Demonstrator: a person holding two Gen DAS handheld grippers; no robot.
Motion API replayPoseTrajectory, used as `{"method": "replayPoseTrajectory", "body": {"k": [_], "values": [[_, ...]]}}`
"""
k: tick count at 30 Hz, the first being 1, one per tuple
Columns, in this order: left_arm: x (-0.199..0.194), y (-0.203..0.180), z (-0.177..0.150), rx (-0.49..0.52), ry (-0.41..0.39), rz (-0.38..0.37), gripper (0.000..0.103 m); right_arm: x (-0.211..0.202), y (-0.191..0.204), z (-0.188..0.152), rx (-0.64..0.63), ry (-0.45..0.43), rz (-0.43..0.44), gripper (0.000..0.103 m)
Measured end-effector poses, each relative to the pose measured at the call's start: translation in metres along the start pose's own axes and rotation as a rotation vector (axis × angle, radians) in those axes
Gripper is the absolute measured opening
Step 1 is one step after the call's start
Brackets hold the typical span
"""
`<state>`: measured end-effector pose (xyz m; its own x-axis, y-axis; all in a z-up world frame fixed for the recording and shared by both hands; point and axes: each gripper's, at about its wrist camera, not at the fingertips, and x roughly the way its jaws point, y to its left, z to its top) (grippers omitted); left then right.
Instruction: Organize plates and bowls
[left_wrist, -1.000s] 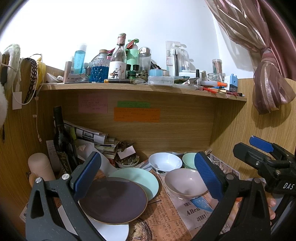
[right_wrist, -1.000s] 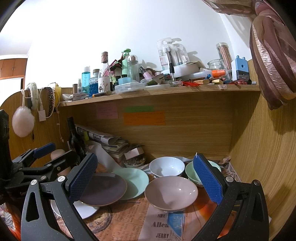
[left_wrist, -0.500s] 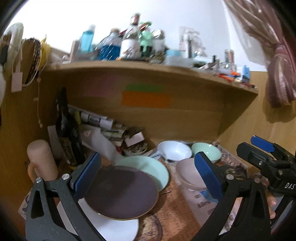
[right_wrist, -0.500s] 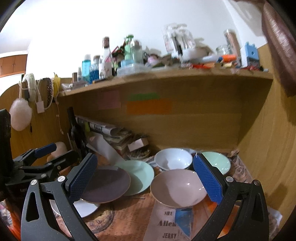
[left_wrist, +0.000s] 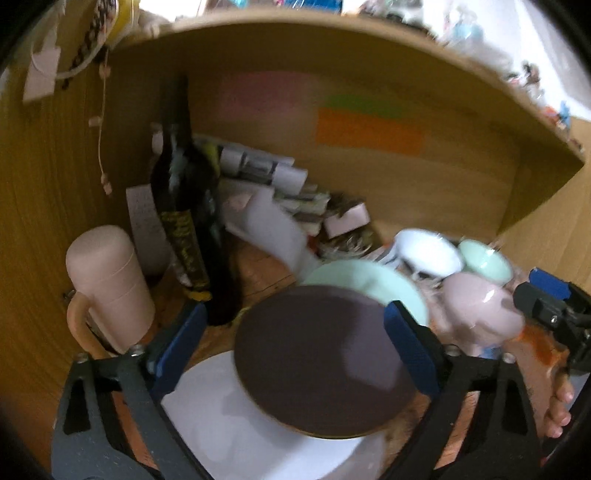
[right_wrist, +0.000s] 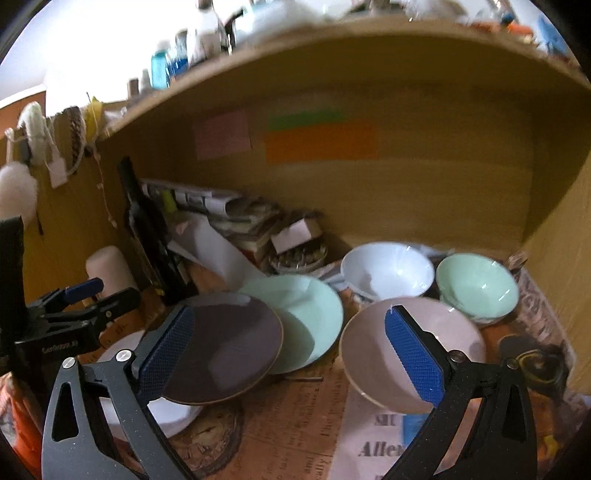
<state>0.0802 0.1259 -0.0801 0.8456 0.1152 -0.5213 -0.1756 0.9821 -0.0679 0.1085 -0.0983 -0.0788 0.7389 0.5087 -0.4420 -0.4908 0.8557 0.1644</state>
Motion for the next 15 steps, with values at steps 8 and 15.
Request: {"method": "replayPoseTrajectory", "body": {"k": [8,15], "values": [[0.051,0.032,-0.011,0.001,0.173,-0.003,0.071,0.046,0.008,-0.014,0.011,0.159,0.028,0.079],[0.071,0.047,-0.019,-0.007,0.274,-0.045,0.055,0.076,0.013,-0.027,0.015,0.268,0.032,0.061]]}}
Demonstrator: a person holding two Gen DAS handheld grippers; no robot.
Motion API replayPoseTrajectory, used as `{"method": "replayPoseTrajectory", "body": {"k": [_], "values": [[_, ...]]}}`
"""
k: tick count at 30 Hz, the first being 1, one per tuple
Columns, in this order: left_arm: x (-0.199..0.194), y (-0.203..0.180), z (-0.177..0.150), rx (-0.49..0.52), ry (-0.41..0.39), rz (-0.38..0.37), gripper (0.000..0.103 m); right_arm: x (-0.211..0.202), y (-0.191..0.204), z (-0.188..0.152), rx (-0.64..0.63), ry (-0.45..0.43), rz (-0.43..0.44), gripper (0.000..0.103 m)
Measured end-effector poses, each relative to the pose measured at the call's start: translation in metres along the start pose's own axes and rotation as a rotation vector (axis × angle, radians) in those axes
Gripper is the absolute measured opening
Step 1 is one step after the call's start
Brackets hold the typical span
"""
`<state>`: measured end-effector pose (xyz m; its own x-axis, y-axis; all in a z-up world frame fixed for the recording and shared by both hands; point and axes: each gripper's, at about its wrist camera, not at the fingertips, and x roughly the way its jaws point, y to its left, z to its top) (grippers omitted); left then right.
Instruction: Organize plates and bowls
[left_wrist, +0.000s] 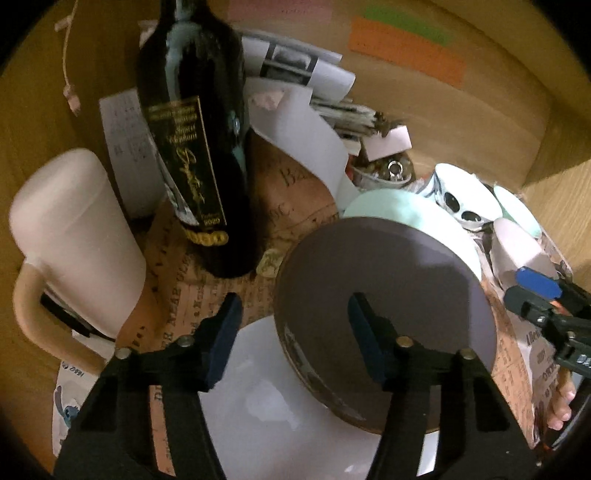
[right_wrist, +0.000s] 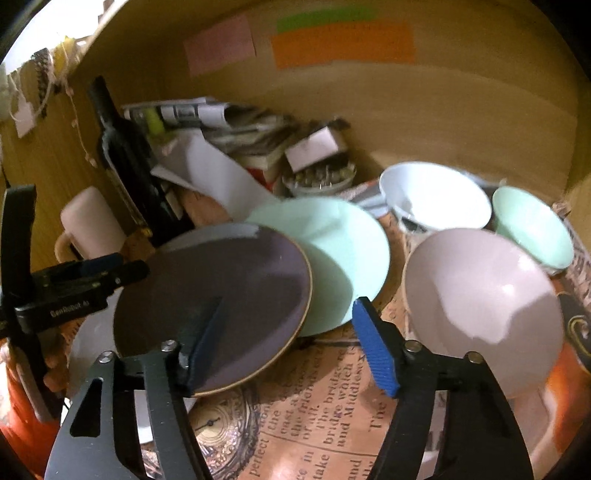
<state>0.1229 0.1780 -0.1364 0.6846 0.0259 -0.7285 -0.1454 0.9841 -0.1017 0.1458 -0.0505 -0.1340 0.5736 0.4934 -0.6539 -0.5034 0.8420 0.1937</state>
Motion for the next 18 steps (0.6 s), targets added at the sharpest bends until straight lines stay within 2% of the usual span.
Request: {"method": "replayPoseTrajectory", "body": {"k": [2,5,7,12,18], "values": [[0.003,0.004,0.0,-0.002,0.025,-0.015,0.051,0.008,0.0,-0.001,0.004,0.028,0.002,0.054],[0.008,0.005,0.002,0.002,0.051,-0.024,0.047,0.016,-0.001,-0.003,0.02,0.045,0.03,0.049],[0.014,0.004,0.003,0.007,0.07,-0.031,0.04,0.02,-0.002,-0.004,0.027,0.062,0.038,0.045],[0.021,0.005,0.005,0.004,0.106,-0.049,0.033,0.029,-0.004,-0.005,0.044,0.086,0.044,0.043],[0.025,0.009,0.006,-0.008,0.134,-0.08,0.027,0.039,-0.006,-0.003,0.069,0.112,0.074,0.033]]}}
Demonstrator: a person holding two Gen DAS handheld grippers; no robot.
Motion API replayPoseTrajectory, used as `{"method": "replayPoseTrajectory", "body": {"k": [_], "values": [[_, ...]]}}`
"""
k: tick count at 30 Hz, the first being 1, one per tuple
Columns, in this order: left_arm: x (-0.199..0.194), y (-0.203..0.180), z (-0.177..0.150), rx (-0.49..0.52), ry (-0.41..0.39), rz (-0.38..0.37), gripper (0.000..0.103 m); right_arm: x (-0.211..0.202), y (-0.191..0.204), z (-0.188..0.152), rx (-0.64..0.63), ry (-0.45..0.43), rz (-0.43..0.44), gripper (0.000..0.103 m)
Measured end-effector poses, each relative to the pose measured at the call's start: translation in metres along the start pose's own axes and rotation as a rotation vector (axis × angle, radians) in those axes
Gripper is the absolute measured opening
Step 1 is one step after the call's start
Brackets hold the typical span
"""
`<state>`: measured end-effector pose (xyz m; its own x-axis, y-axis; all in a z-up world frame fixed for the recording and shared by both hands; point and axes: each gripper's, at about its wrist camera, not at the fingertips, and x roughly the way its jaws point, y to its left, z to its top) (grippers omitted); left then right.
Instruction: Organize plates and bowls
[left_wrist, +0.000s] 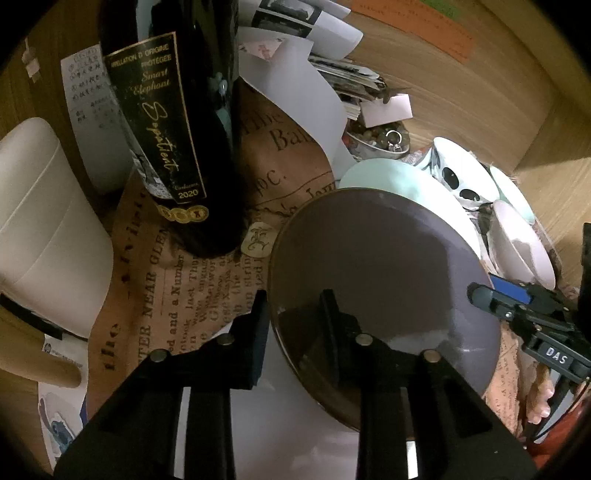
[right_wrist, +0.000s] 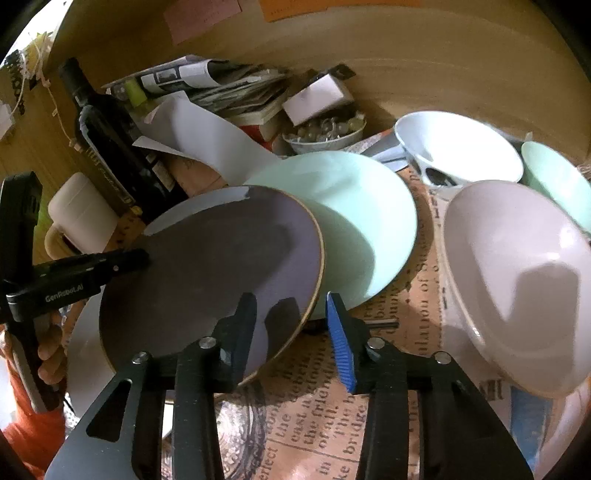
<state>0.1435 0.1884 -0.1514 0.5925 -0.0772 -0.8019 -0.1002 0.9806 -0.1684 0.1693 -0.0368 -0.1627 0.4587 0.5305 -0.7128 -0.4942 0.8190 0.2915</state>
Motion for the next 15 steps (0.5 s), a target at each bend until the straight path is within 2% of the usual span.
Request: {"method": "replayPoseTrajectory", "body": {"k": [2,15], "values": [[0.0,0.0001,0.0,0.0,0.0,-0.001,0.027,0.0033,0.0004,0.0009,0.005,0.01,0.013,0.028],[-0.0022,-0.006,-0.0063,0.009,-0.022,0.016,0.027,-0.0009,0.0062,0.0018,-0.004,-0.009,-0.017,0.027]]}}
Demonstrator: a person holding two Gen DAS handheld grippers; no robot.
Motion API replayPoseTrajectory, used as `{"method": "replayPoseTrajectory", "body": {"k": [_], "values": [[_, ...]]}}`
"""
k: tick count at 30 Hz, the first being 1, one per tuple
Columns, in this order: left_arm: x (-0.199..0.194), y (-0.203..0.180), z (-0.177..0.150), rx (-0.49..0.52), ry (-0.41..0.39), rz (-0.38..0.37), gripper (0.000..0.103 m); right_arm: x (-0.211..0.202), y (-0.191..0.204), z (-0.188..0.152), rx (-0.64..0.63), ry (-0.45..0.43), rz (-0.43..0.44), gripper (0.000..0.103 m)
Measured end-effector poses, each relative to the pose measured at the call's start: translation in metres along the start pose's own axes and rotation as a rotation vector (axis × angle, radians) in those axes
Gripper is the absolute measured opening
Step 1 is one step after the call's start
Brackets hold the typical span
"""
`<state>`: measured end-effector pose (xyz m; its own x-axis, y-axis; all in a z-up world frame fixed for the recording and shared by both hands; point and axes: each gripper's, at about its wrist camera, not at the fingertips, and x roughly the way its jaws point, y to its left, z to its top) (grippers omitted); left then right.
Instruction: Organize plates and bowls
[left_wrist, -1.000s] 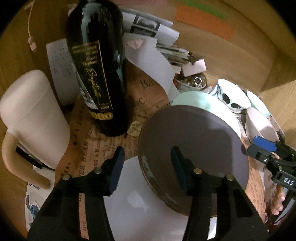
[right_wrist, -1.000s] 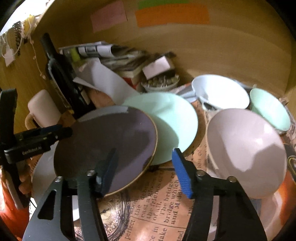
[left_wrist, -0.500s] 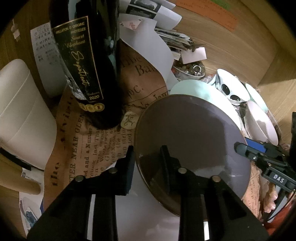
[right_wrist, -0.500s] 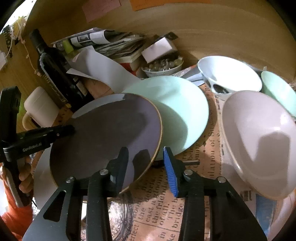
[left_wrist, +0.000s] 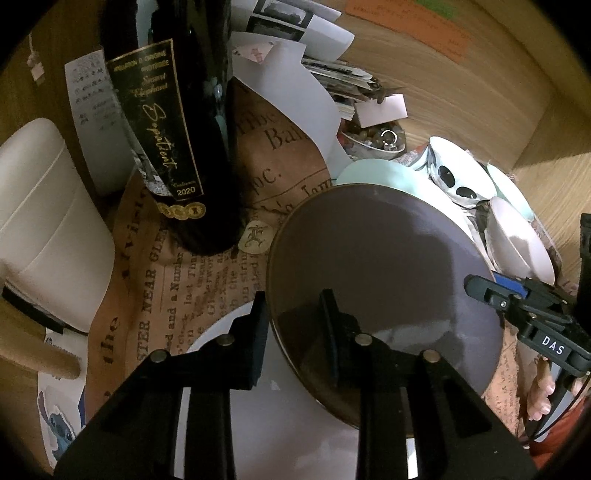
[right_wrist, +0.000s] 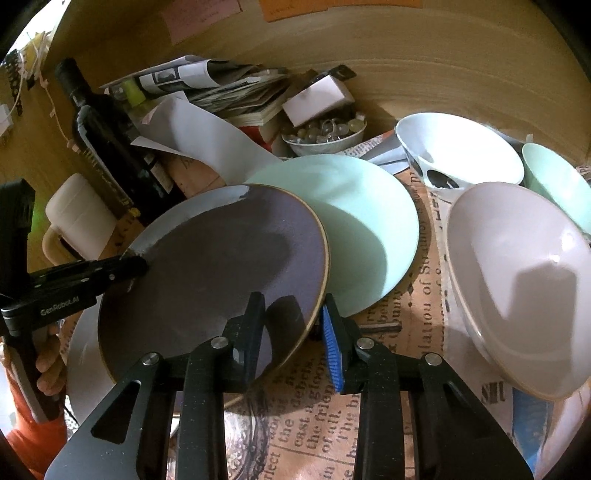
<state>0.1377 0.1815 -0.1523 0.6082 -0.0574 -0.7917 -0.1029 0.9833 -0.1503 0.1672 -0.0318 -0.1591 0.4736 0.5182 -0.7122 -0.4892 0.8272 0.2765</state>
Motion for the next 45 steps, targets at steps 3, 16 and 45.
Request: {"method": "replayPoseTrajectory", "body": {"k": [3,16,45], "values": [[-0.004,-0.002,-0.003,0.002,-0.01,-0.002,0.027,-0.003,-0.001,-0.001,0.002,-0.007,0.0,0.027],[-0.032,-0.022,-0.014,0.001,-0.074,-0.002,0.028,-0.037,-0.001,-0.009,-0.025,-0.084,0.003,0.027],[-0.075,-0.109,-0.077,0.034,-0.13,-0.053,0.028,-0.124,-0.043,-0.071,-0.042,-0.153,-0.028,0.027]]}}
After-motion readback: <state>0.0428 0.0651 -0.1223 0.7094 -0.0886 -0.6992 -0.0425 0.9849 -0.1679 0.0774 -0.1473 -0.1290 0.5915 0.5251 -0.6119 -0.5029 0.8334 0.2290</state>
